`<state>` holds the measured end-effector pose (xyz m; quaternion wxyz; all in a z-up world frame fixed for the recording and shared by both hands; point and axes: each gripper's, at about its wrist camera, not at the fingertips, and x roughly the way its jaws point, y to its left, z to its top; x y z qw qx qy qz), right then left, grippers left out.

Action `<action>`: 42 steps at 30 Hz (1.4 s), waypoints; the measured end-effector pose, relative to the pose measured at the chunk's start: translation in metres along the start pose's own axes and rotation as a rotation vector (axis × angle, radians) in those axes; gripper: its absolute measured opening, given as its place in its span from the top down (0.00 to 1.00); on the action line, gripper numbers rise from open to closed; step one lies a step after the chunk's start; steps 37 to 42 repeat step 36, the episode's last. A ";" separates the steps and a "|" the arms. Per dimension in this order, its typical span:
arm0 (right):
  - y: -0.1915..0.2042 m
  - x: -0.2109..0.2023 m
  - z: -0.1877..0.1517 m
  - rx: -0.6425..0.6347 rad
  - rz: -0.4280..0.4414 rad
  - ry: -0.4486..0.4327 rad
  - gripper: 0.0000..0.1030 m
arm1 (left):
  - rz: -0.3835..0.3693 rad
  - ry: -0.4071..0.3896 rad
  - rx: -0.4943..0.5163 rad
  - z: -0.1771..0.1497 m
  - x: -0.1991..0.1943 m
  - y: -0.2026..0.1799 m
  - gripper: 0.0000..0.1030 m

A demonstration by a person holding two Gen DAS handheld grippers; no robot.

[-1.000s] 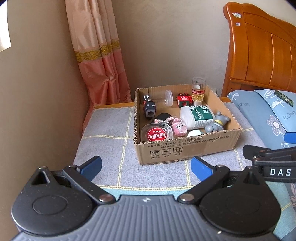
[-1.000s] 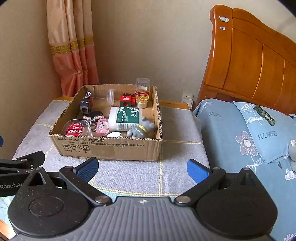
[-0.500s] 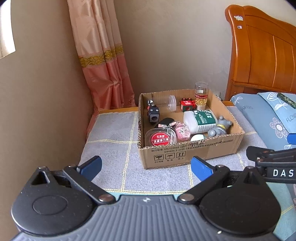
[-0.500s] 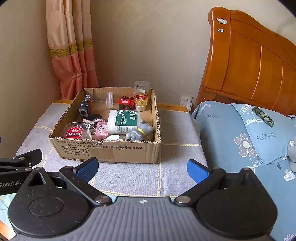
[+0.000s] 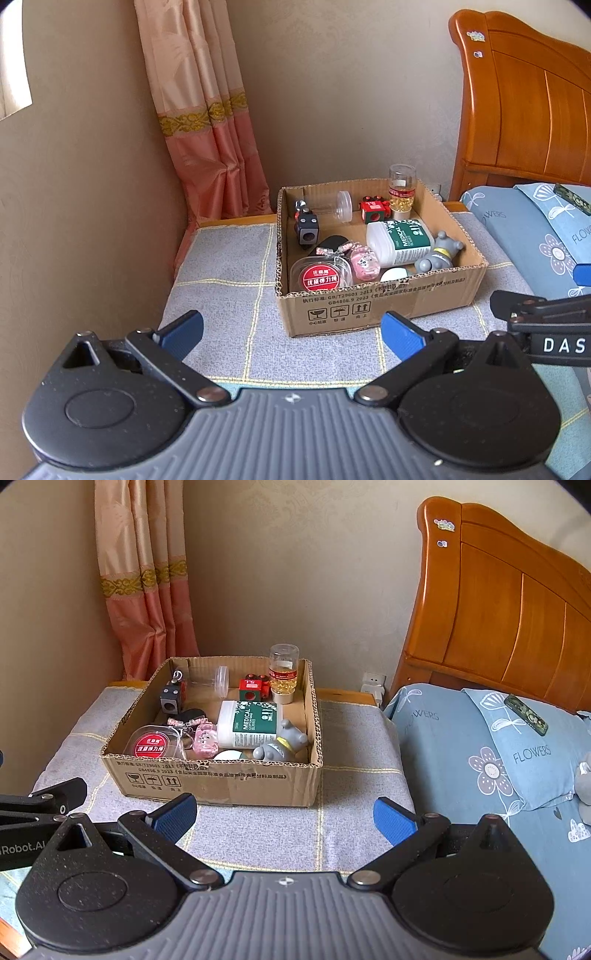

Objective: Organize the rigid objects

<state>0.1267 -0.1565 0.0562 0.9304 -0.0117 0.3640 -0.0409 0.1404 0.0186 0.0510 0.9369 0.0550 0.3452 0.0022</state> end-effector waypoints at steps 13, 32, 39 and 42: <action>0.000 -0.003 0.000 0.001 0.001 -0.007 0.00 | -0.002 -0.003 0.002 0.000 -0.001 -0.001 0.01; -0.001 -0.005 -0.001 0.003 0.003 -0.011 0.00 | -0.002 -0.008 0.005 0.001 -0.005 -0.004 0.01; -0.003 -0.008 -0.001 0.004 0.004 -0.016 0.00 | -0.002 -0.012 0.005 0.001 -0.008 -0.004 0.01; -0.003 -0.008 -0.001 0.004 0.004 -0.016 0.00 | -0.002 -0.012 0.005 0.001 -0.008 -0.004 0.01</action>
